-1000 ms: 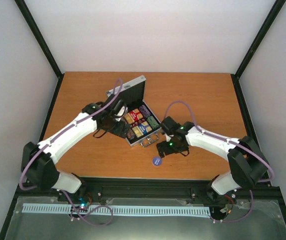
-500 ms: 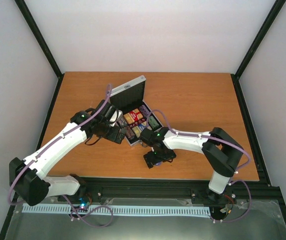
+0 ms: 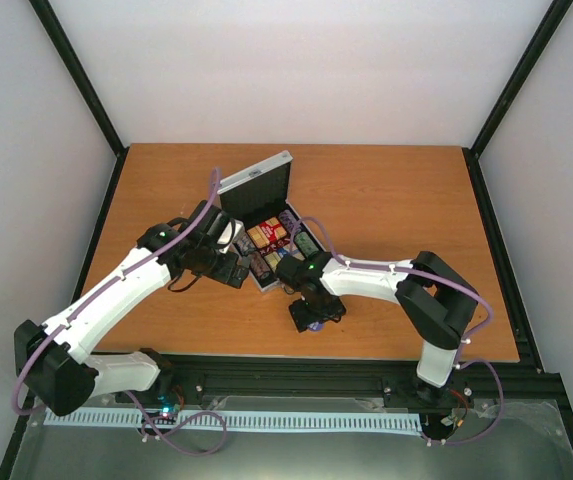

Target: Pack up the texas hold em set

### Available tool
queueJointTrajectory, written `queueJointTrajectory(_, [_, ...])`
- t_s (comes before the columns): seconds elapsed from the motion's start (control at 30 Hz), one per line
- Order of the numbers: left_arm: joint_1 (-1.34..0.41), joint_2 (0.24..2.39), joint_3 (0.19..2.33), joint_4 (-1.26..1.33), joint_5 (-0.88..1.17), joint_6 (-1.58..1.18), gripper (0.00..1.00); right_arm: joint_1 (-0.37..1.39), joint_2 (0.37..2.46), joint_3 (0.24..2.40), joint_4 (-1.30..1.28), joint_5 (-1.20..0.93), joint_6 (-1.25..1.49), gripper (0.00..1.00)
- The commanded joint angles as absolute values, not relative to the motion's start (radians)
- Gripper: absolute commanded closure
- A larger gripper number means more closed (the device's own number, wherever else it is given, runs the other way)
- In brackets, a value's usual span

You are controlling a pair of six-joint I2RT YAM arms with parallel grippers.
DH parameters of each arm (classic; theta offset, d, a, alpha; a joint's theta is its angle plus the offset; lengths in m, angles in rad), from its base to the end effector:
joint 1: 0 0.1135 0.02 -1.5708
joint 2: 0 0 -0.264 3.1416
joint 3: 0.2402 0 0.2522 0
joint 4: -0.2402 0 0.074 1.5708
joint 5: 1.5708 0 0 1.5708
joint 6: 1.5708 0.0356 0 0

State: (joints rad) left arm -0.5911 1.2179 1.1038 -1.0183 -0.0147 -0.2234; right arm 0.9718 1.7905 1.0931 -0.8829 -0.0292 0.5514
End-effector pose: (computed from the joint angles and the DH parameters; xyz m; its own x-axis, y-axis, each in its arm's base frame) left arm 0.1875 -0.1252 0.2937 -0.8554 0.3073 -0.4169 0.3718 0.9248 -0.0811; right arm 0.1699 0.2507 0.1502 -0.9126 -0.4081 0.0234 -0.4077 0.9129 0.0199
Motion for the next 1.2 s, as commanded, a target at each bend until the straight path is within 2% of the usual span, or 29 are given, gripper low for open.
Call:
queueJointTrajectory(0.0, [-0.591, 1.209, 1.109, -1.016, -0.02, -0.225, 0.0, 0.995, 1.803, 1.092, -0.909, -0.001, 0.568, 0.22])
queueJointTrajectory(0.1, [-0.59, 1.219, 1.109, -1.016, -0.023, -0.227, 0.0, 1.018, 1.822, 1.102, -0.913, 0.0, 0.565, 0.23])
queueJointTrajectory(0.27, [-0.591, 1.234, 1.108, -1.014, -0.022, -0.225, 0.0, 1.035, 1.851, 1.115, -0.921, 0.007, 0.566, 0.39])
queueJointTrajectory(0.83, [-0.59, 1.242, 1.104, -1.005, -0.029, -0.221, 0.0, 1.023, 1.846, 1.08, -0.918, 0.053, 0.572, 0.47])
queueJointTrajectory(0.97, [-0.59, 1.244, 1.104, -1.006, -0.031, -0.221, 0.0, 1.016, 1.859, 1.074, -0.914, 0.056, 0.562, 0.51])
queueJointTrajectory(1.07, [-0.59, 1.245, 1.104, -1.006, -0.029, -0.221, 0.0, 1.016, 1.863, 1.073, -0.913, 0.057, 0.56, 0.59])
queueJointTrajectory(1.17, [-0.591, 1.247, 1.104, -1.006, -0.03, -0.22, 0.0, 1.015, 1.855, 1.08, -0.92, 0.068, 0.563, 0.63])
